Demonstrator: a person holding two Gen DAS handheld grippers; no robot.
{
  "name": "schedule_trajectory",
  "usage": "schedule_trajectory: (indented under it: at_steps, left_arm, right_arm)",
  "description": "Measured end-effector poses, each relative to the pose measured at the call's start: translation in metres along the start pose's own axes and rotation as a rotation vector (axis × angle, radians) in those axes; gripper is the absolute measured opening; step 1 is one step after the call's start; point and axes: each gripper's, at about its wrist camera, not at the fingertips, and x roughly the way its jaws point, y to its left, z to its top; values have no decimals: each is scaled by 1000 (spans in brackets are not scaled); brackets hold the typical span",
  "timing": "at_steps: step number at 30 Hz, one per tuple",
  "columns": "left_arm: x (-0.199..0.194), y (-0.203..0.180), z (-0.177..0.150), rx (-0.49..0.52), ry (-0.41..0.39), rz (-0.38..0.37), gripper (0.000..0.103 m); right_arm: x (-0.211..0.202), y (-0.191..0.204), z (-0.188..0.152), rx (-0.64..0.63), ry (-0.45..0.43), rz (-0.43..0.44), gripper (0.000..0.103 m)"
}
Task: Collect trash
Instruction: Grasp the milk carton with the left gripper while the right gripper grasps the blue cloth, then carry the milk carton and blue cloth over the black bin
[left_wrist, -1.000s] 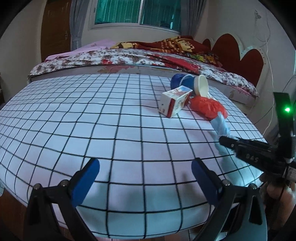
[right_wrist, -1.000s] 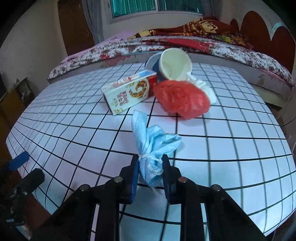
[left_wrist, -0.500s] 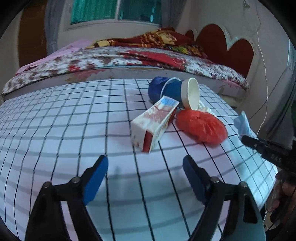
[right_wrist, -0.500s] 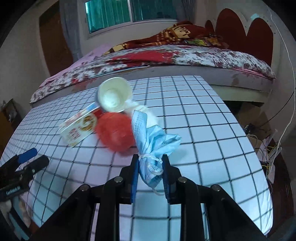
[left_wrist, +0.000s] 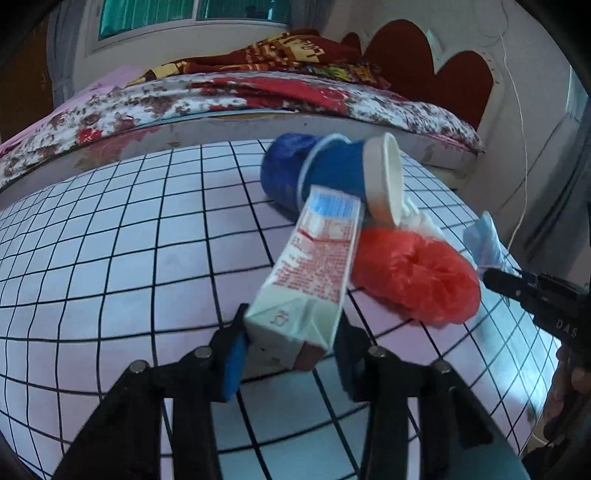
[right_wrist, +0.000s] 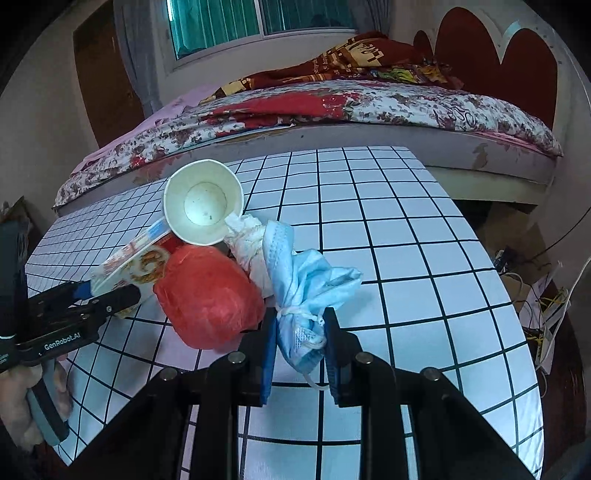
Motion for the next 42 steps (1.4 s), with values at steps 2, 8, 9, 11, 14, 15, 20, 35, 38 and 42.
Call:
schedule_trajectory:
  at_steps: [2,8,9,11,14,15,20,35,38,42]
  left_arm:
    - [-8,-3,-6,17,-20,14,39]
    - [-43,-1,-32,-16,-75,61,37]
    - [-52,-1,-38,-24,-87,69,37]
    - [-63,-4,-46,-25,-100,76,37]
    - [-83,-14,-60,-25,-120,79,37]
    - [-85,-17,-61,-21,-125,83,37]
    - [-108,-39,-78,-22,-149,75,37]
    - [-148,-106,-112,18,-177,5,37]
    - [-151,-121,-115,30,-179,-15,37]
    - [-156,-142,-117,54,-189,-39,37]
  right_arm:
    - [-3,-1,-3,-1,-2,3,25]
    - [-18,-4,-17,9,-8,15,25]
    - [-21,-4,-19,9,-10,18,25]
    - [-29,-3,-25,8,-15,18,25]
    - [-40,-2,-34,14,-19,25,25]
    - [-45,-2,-37,15,-22,26,25]
    - [-67,-1,-56,19,-30,32,25]
    - [-158,-10,-106,12,-124,23,25]
    - [-175,-18,-115,21,-145,14,25]
    - [-197,-35,-128,45,-175,-5,25]
